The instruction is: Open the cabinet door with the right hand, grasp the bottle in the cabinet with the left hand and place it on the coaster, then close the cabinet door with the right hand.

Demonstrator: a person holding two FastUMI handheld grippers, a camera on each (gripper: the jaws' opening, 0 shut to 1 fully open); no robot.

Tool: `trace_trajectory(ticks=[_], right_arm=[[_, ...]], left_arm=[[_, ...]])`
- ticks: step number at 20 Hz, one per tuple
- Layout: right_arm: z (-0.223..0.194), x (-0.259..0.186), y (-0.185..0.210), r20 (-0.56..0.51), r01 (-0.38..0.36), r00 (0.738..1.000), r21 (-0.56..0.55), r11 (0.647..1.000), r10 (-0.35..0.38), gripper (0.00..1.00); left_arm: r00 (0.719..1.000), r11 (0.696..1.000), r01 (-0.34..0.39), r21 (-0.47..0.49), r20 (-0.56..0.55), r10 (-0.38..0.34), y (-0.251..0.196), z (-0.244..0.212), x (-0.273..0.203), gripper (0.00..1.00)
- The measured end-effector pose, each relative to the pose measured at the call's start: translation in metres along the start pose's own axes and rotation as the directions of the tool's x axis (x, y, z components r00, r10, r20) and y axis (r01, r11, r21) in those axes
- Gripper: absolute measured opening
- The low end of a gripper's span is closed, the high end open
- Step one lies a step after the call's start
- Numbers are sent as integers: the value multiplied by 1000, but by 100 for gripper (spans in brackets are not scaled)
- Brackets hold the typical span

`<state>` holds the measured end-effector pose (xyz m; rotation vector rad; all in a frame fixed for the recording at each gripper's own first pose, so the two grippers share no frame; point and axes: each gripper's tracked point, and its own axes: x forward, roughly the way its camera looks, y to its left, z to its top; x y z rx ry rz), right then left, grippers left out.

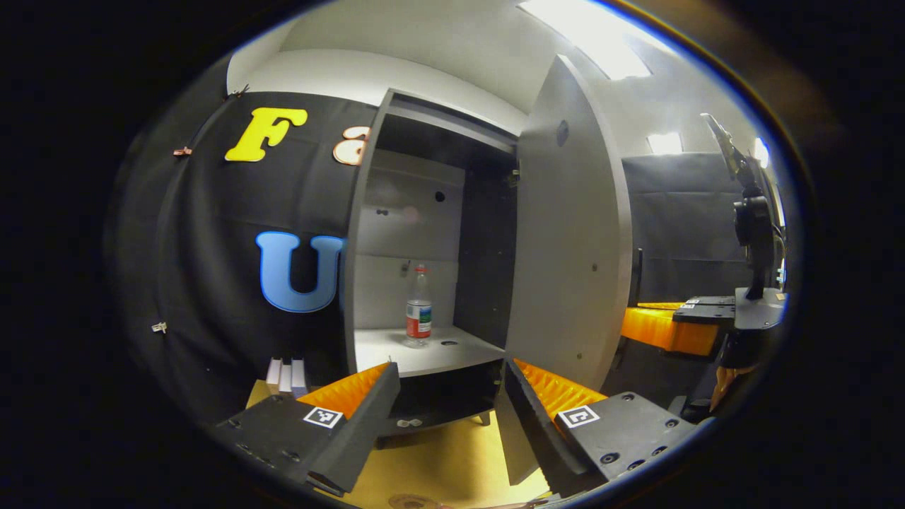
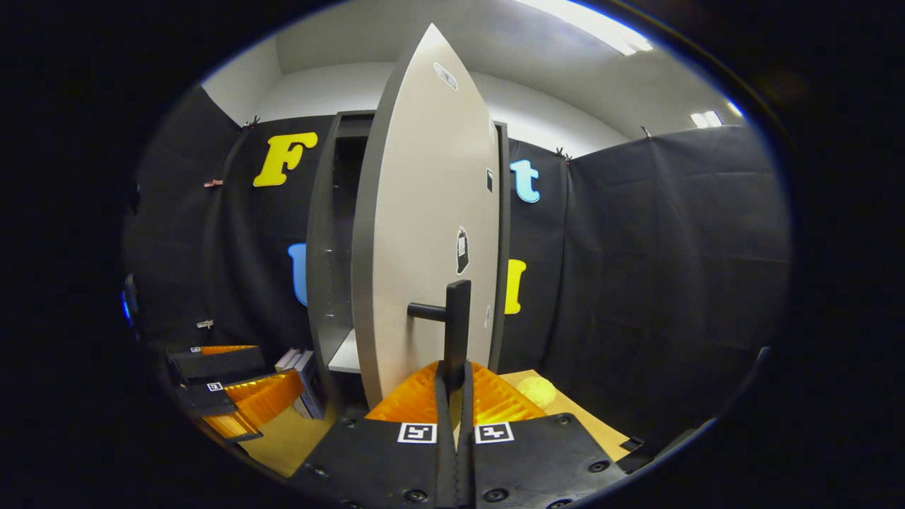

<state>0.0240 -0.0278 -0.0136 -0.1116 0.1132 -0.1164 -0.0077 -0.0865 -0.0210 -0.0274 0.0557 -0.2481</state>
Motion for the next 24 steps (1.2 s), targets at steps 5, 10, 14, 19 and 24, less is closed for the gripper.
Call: trace_trajectory(ticks=[5,10,14,19,24], right_arm=[[-1,3,-29,-3,-8,1000,1,1000,8,5],[-2,-1,-53,4,-87,996,-14,996,88,5],[0,6,-71,5,-155,988,7,988,155,5],[-3,12,-109,19,-176,984,-19,984,177,5],[-5,15,-139,18,-173,985,40,984,173,5]], left_arm=[[999,999,34,-4,-7,-34,-43,-6,30,97],[1000,1000,-3,-22,-11,2,-75,-15,64,95],[996,996,-85,-23,-1,85,-85,-15,89,95],[986,985,-169,-26,-4,169,-88,-18,117,95],[977,977,-211,21,7,211,-87,-14,132,95]])
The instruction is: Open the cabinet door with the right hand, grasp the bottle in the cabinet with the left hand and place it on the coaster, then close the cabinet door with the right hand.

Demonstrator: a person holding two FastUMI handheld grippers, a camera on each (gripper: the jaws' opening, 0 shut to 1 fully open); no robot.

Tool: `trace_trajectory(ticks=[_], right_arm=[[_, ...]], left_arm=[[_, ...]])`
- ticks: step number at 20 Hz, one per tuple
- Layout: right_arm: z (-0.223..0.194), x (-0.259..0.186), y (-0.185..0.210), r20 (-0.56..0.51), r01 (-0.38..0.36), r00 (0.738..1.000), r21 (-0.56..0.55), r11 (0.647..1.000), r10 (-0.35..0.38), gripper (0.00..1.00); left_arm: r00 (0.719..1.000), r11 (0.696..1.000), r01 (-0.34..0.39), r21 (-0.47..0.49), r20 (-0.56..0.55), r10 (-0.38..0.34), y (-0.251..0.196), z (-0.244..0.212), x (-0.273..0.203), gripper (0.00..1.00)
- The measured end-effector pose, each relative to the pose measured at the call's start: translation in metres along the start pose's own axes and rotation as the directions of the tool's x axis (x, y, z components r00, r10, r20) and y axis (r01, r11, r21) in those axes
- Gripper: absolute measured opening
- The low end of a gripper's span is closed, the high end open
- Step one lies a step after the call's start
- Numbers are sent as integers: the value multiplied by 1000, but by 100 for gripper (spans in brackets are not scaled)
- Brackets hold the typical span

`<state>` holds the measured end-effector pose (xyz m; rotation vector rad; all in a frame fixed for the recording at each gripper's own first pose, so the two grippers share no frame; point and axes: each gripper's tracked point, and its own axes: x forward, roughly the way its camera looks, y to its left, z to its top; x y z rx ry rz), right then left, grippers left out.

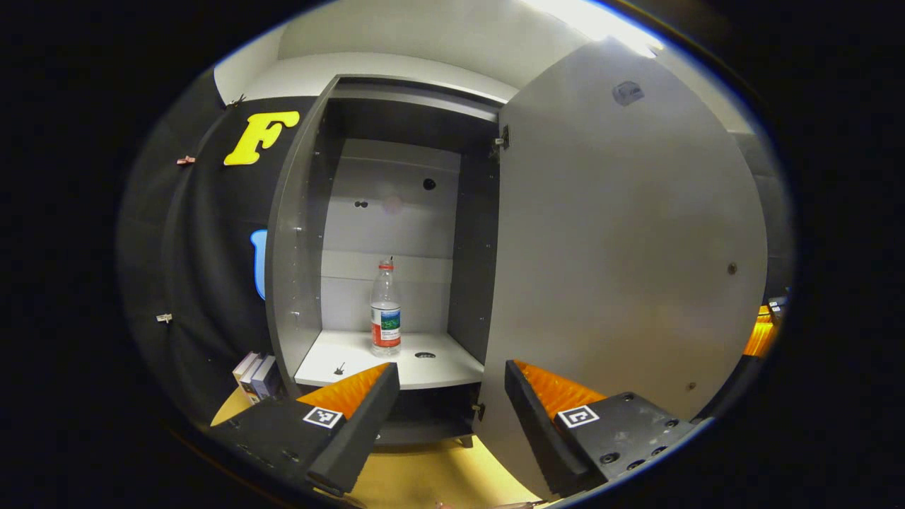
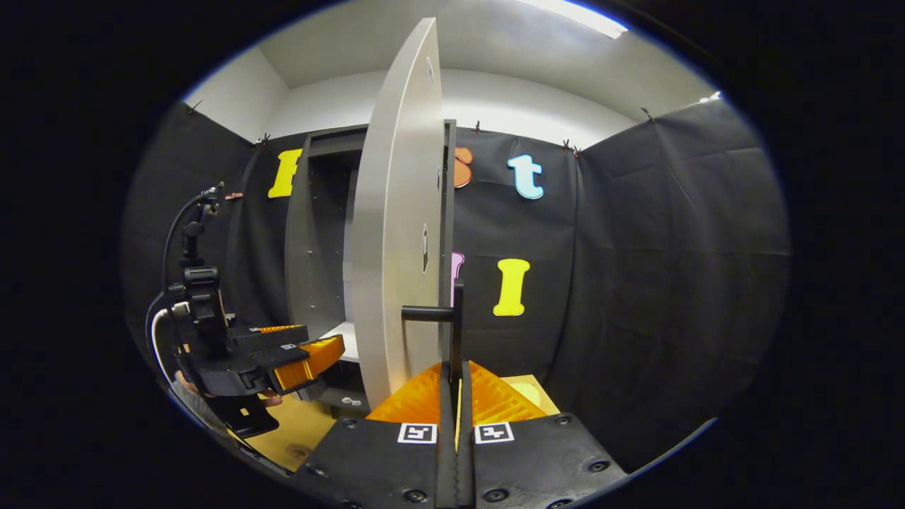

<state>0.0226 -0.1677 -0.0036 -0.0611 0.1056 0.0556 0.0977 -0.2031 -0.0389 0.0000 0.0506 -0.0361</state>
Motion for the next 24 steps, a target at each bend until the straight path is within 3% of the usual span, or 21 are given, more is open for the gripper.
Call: trace_trajectory(ticks=[9,12,13,17,21,22,24], right_arm=[[9,-31,-22,64,41,997,26,999,-42,5],[3,-44,-59,71,170,983,15,985,-171,2],[2,-44,-73,69,226,972,14,974,-226,5],[-7,-49,-132,63,436,899,-23,900,-434,17],[-24,-44,-159,27,512,859,-40,858,-512,94],[-28,-44,-167,21,535,845,-44,844,-535,99],[-36,-39,-183,12,571,821,-53,819,-571,98]], left_arm=[[999,998,-48,40,20,47,27,11,32,95],[996,995,-76,67,51,72,49,17,54,95],[993,992,-99,84,66,93,59,21,63,92],[984,982,-151,114,115,138,89,28,105,94],[984,984,-146,104,115,134,105,23,158,94],[986,987,-140,84,106,131,108,19,171,94],[987,989,-139,50,90,134,116,12,196,92]])
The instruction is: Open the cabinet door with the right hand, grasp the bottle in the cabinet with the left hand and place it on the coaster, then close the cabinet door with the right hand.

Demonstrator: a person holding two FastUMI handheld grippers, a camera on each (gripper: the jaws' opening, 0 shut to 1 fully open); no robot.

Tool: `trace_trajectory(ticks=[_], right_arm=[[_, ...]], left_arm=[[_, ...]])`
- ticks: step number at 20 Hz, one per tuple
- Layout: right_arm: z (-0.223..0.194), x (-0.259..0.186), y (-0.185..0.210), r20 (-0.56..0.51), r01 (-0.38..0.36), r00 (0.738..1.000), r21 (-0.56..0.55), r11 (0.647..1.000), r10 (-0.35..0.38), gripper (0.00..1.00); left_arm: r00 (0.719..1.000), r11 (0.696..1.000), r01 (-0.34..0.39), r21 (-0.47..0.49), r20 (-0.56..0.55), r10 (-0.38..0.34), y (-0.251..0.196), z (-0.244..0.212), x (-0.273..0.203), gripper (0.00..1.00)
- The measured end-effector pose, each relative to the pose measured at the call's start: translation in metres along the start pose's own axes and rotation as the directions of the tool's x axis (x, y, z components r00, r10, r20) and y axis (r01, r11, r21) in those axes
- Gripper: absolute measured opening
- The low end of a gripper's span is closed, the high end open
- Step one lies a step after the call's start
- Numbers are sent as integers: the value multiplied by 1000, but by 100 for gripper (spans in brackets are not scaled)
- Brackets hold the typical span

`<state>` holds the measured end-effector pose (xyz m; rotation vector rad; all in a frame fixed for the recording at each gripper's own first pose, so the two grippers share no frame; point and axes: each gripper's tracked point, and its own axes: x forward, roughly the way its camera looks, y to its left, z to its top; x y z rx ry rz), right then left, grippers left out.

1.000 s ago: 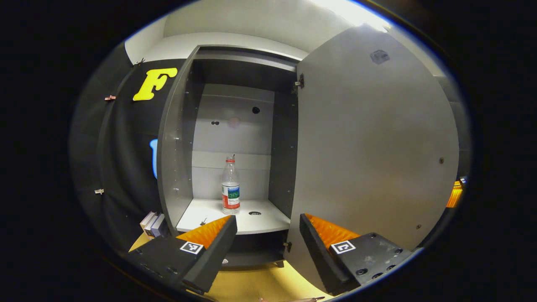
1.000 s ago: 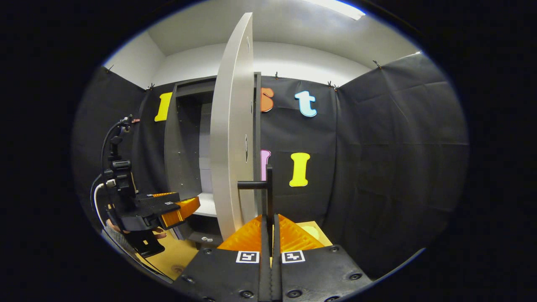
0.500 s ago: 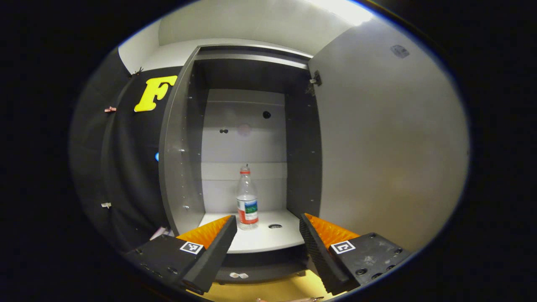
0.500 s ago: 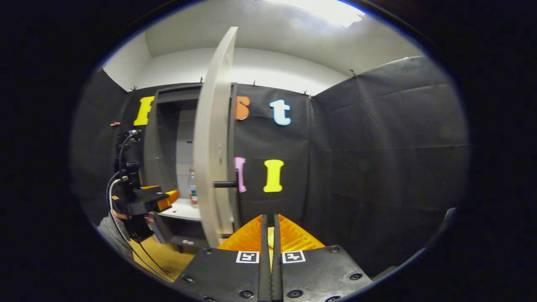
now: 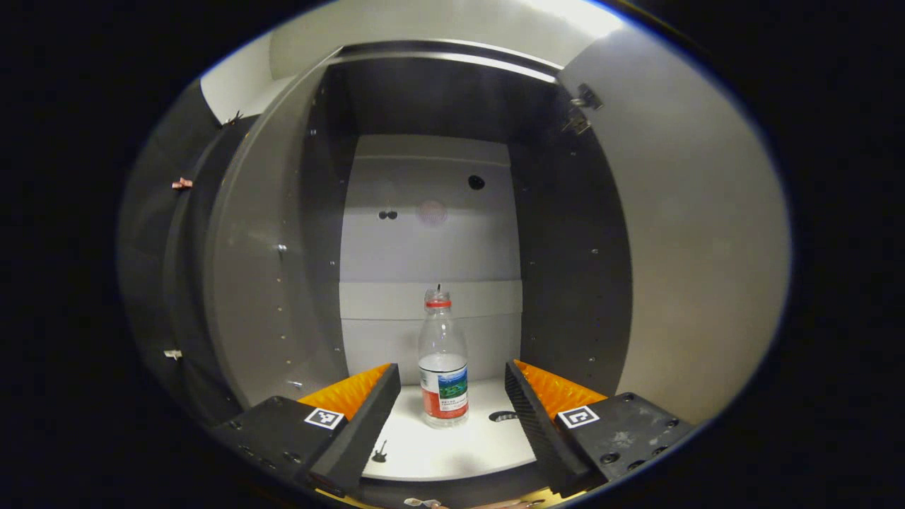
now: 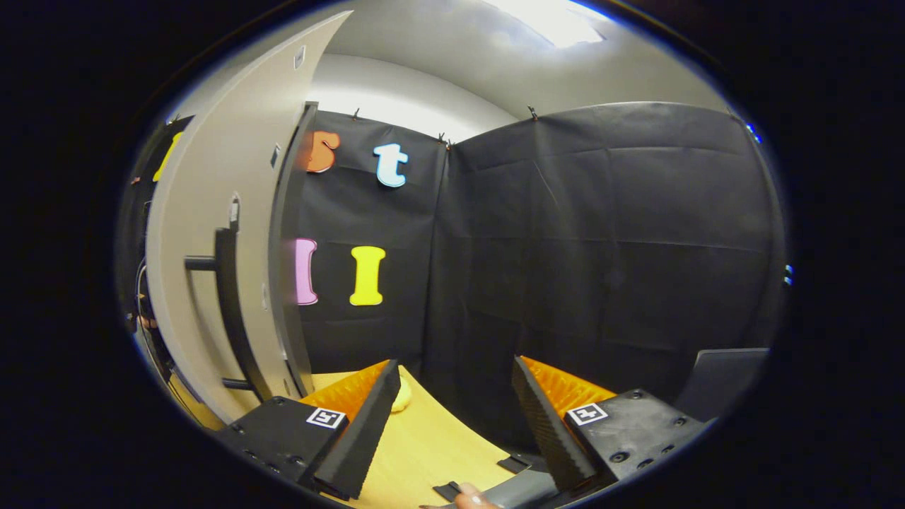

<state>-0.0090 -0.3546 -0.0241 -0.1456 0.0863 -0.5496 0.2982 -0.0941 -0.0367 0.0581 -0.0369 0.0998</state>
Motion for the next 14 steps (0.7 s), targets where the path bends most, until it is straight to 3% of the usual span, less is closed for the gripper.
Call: trace_trajectory(ticks=[8,14], right_arm=[[-13,48,-4,-37,1,999,-2,1000,-1,98],[-14,75,-8,-45,-1,999,17,1000,2,98]], left_arm=[[995,999,-33,1,-94,33,8,-45,69,92],[994,998,-51,38,-96,55,13,-48,98,94]])
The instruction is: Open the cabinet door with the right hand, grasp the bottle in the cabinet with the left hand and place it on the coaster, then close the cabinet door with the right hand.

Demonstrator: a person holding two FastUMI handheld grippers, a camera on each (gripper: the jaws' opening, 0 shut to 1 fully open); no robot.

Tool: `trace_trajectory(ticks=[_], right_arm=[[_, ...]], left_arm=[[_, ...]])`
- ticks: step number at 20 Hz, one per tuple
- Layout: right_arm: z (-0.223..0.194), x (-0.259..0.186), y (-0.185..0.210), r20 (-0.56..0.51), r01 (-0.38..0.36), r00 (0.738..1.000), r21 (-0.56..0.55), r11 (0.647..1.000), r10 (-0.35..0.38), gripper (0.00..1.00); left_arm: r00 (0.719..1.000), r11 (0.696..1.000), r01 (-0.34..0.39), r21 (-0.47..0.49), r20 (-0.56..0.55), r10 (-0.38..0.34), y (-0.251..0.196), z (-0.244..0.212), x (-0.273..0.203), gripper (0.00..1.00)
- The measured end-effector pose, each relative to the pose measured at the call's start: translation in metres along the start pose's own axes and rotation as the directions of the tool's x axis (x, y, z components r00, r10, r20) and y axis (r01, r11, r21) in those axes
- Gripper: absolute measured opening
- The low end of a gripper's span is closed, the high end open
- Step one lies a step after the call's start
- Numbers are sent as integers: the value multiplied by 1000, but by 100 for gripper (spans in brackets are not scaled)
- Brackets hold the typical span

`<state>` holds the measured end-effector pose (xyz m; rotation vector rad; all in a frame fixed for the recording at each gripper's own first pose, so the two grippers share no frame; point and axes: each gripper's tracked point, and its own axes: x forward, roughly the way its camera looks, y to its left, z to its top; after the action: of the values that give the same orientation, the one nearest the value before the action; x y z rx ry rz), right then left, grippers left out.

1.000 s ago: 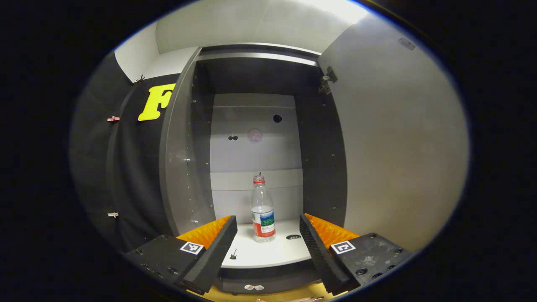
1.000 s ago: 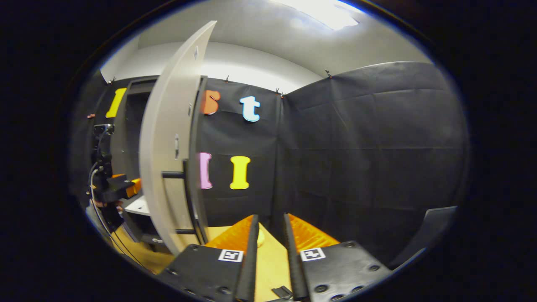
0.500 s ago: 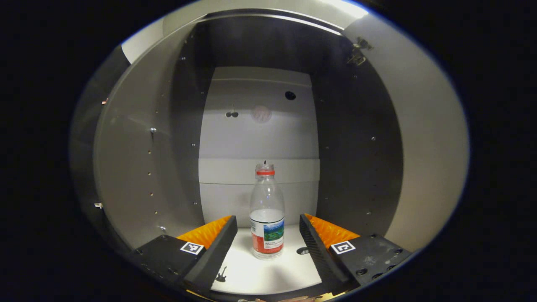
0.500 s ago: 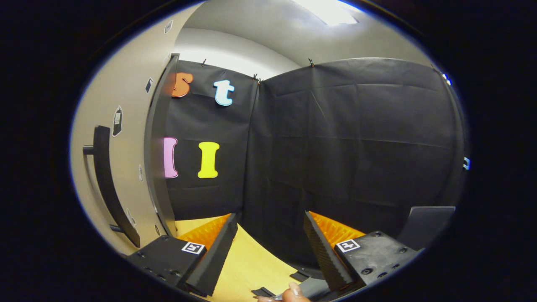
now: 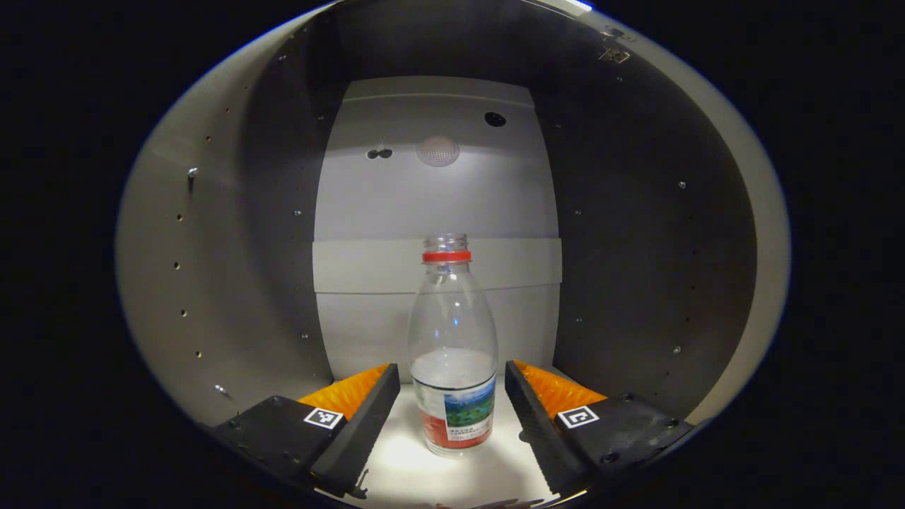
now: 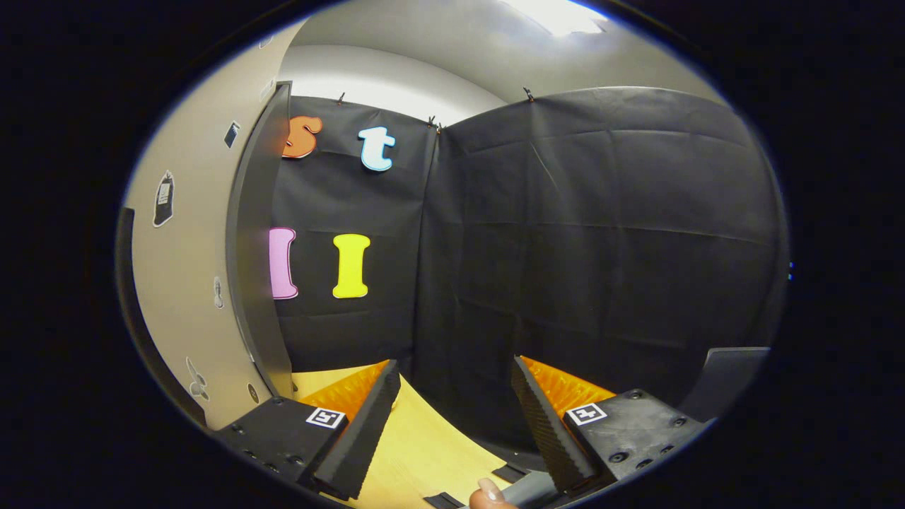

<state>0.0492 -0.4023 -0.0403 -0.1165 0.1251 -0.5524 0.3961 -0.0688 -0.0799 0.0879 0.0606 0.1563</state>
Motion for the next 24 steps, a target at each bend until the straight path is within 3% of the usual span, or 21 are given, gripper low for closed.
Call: trace_trajectory(ticks=[5,6,7,16,17,24], right_arm=[[-6,0,0,-17,-6,1000,-19,1000,5,98],[-5,-2,-1,-14,-2,1000,-28,1000,2,94],[-3,-5,-3,-9,2,1000,-31,1000,-3,98],[24,-58,18,57,-27,998,13,1000,26,94],[29,-68,23,68,-33,997,7,999,32,98],[50,-135,57,122,-28,992,-4,1000,29,97]], left_arm=[[1000,1000,-28,-11,-9,28,6,3,19,94],[999,999,-46,-15,-18,46,7,2,16,86],[999,999,-32,-25,-23,31,4,3,8,77],[991,992,124,-28,50,-123,3,46,-110,77],[990,991,131,-21,48,-130,8,49,-123,77],[970,970,244,-14,16,-244,32,38,-200,77]])
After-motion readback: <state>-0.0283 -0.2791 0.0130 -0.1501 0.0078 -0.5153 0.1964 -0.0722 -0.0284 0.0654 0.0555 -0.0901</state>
